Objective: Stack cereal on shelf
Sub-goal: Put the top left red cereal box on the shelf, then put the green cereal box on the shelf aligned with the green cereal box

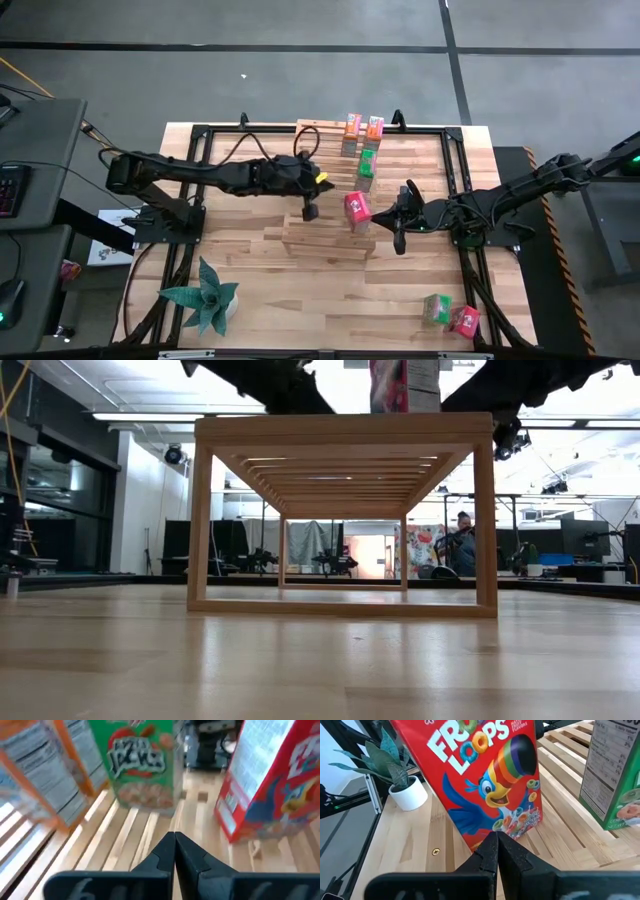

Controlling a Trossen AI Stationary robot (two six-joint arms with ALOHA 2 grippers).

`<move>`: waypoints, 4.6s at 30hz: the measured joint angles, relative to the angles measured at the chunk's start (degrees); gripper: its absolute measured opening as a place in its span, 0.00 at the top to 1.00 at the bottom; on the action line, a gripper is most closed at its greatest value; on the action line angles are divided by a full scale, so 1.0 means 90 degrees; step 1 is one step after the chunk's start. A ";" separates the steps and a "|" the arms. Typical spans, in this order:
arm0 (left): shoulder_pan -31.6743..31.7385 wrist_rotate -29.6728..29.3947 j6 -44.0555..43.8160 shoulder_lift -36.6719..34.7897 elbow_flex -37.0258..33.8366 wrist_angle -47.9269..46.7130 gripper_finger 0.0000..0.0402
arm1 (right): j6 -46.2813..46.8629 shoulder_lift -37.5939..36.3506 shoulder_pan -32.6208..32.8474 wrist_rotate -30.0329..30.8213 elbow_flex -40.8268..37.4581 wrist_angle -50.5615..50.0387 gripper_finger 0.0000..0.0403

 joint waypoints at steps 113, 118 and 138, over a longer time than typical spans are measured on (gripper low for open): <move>-0.0013 -0.0004 0.0037 -0.2755 -0.2890 0.2636 1.00 | 1.2176 0.3801 0.3802 -0.3442 0.4668 -0.8259 0.31; -0.0013 -0.0004 0.0034 -0.2755 -0.2890 0.2564 1.00 | 1.2247 0.3944 0.3854 -0.3463 0.4668 -0.8240 0.31; -0.0013 -0.0004 -0.0029 -0.2755 -0.2890 0.2520 1.00 | 1.2215 0.4652 0.3890 -0.3555 0.4665 -0.8113 0.31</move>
